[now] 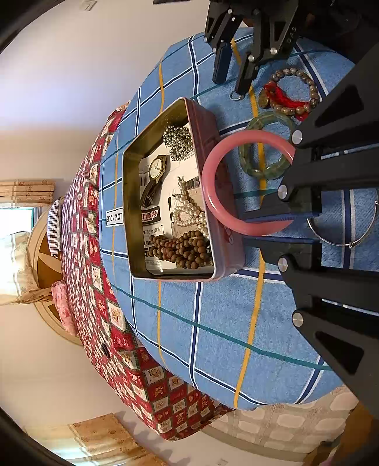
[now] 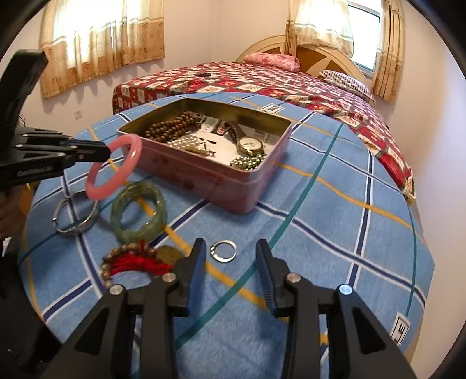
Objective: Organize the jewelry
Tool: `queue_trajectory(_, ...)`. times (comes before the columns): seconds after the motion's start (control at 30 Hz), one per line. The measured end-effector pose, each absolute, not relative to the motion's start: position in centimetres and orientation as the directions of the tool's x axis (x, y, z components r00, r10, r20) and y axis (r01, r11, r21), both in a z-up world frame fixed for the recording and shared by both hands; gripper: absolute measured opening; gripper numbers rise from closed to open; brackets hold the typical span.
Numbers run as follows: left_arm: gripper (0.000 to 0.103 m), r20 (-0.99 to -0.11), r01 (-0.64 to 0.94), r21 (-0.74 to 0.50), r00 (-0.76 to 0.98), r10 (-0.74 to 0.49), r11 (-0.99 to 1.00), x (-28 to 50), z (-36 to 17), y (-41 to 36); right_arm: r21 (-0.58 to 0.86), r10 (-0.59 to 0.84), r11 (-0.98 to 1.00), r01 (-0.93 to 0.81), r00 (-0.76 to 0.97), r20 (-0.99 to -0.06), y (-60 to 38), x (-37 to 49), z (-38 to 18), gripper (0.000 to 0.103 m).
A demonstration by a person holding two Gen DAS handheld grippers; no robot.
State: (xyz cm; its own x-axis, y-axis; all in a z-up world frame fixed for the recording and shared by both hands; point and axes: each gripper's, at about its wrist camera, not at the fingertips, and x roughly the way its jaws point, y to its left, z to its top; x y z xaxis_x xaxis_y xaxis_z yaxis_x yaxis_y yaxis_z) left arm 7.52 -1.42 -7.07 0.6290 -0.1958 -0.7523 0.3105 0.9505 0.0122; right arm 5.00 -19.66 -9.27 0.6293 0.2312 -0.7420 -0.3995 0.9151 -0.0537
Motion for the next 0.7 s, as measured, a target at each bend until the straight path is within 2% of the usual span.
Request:
queue_trajectory(0.1, 0.008, -0.753, 0.31, 0.009, 0.628, -0.198, 0.951, 7.5, -7.1, -1.4, -0.064, 0.221, 0.909, -0.413, 0.605, -0.765, -19.0, 5.6, -10.1, 0.036)
queue_trajectory(0.13, 0.008, -0.753, 0.31, 0.008, 0.627, -0.198, 0.951, 7.5, -7.1, -1.3, -0.067, 0.226, 0.905, -0.419, 0.609, -0.76, -19.0, 5.3, -10.0, 0.033)
queue_trajectory(0.17, 0.008, -0.753, 0.31, 0.008, 0.628, -0.198, 0.951, 7.5, -7.1, -1.3, -0.069, 0.23, 0.901, -0.428, 0.607, -0.761, -18.8, 5.2, -10.0, 0.024)
queue_trajectory(0.2, 0.008, -0.752, 0.31, 0.007, 0.629, -0.199, 0.951, 7.5, -7.1, -1.3, -0.071, 0.232, 0.899, -0.432, 0.606, -0.761, -18.8, 5.0, -10.0, 0.023)
queue_trajectory(0.4, 0.008, -0.743, 0.314, 0.009, 0.638, -0.204, 0.949, 7.4, -6.4, -1.3, -0.052, 0.249, 0.904, -0.424, 0.622, -0.743, -19.2, 4.6, -9.4, 0.023)
queue_trajectory(0.7, 0.008, -0.707, 0.323, 0.033, 0.677, -0.206, 0.946, 8.0, -3.6, -1.8, -0.059, 0.284, 0.899, -0.435, 0.679, -0.676, -18.9, 4.6, -5.3, 0.022)
